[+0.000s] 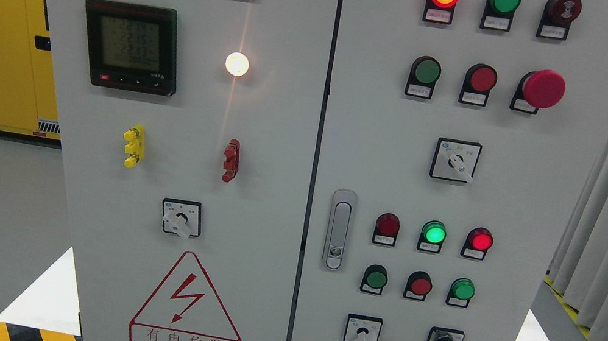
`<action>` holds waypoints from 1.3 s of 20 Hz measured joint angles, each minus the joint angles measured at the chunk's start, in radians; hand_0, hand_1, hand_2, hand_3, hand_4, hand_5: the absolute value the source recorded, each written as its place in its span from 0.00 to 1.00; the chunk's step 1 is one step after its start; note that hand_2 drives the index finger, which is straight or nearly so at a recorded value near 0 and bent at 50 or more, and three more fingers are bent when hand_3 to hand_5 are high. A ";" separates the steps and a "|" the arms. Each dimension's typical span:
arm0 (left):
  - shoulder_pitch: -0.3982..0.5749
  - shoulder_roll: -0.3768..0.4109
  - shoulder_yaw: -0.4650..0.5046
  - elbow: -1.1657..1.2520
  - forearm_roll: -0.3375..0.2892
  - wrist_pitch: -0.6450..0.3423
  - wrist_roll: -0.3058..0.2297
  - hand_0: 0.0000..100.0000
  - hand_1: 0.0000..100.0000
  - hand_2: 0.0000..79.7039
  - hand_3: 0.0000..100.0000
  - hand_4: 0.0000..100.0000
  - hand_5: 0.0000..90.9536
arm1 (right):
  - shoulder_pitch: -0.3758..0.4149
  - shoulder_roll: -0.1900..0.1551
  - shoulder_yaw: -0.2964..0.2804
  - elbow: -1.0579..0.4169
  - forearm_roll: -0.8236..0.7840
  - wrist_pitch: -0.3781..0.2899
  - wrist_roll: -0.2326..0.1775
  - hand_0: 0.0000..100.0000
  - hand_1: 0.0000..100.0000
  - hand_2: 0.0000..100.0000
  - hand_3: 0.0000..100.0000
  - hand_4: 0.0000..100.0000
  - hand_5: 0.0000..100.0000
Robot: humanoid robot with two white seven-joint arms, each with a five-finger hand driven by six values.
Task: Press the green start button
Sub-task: 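Raise the right hand toward the lowest green push button on the cabinet, then press the green push button with the right hand's fingertip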
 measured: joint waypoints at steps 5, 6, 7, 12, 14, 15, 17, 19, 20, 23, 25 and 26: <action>0.000 0.000 0.000 0.000 0.000 0.000 0.000 0.12 0.56 0.00 0.00 0.00 0.00 | -0.089 0.000 -0.014 0.044 0.077 0.001 0.004 0.77 1.00 0.01 0.94 0.99 1.00; 0.000 0.000 0.000 0.000 0.000 0.000 0.000 0.12 0.56 0.00 0.00 0.00 0.00 | -0.104 0.000 -0.015 0.054 0.084 0.002 0.005 0.78 1.00 0.01 0.94 0.99 1.00; 0.000 0.000 0.000 0.000 0.000 0.000 0.000 0.12 0.56 0.00 0.00 0.00 0.00 | -0.118 0.000 -0.017 0.064 0.092 0.003 0.005 0.79 1.00 0.01 0.94 0.99 1.00; 0.000 0.000 0.000 0.000 0.000 0.000 0.000 0.12 0.56 0.00 0.00 0.00 0.00 | -0.174 0.000 -0.026 0.114 0.109 0.006 0.008 0.82 1.00 0.01 0.94 0.99 1.00; 0.000 0.000 0.000 0.000 0.000 0.000 0.000 0.12 0.56 0.00 0.00 0.00 0.00 | -0.190 0.000 -0.030 0.133 0.111 0.008 0.009 0.83 1.00 0.01 0.94 0.99 1.00; 0.000 0.000 0.000 0.000 0.000 0.000 0.000 0.12 0.56 0.00 0.00 0.00 0.00 | -0.197 0.000 -0.032 0.143 0.111 0.009 0.009 0.83 1.00 0.01 0.94 0.99 1.00; 0.000 0.000 0.000 0.000 0.000 0.000 0.000 0.12 0.56 0.00 0.00 0.00 0.00 | -0.209 0.000 -0.036 0.161 0.112 0.011 0.010 0.83 1.00 0.01 0.94 0.99 1.00; 0.000 0.000 0.000 0.000 0.000 0.000 0.000 0.12 0.56 0.00 0.00 0.00 0.00 | -0.218 0.000 -0.040 0.178 0.111 0.012 0.010 0.84 1.00 0.01 0.94 0.99 1.00; 0.000 0.000 0.000 0.000 0.000 0.000 0.000 0.12 0.56 0.00 0.00 0.00 0.00 | -0.222 0.000 -0.041 0.185 0.111 0.012 0.010 0.84 1.00 0.01 0.94 0.99 1.00; 0.000 0.000 0.000 0.000 0.000 0.000 0.000 0.12 0.56 0.00 0.00 0.00 0.00 | -0.234 0.000 -0.045 0.206 0.110 0.013 0.013 0.85 1.00 0.01 0.94 0.99 1.00; 0.000 0.000 0.000 0.000 0.000 0.000 0.000 0.12 0.56 0.00 0.00 0.00 0.00 | -0.240 0.000 -0.049 0.218 0.110 0.013 0.021 0.85 1.00 0.01 0.94 0.99 1.00; 0.000 0.000 0.000 0.000 0.000 0.000 0.000 0.12 0.56 0.00 0.00 0.00 0.00 | -0.243 0.000 -0.051 0.223 0.109 0.014 0.023 0.86 1.00 0.01 0.94 0.99 1.00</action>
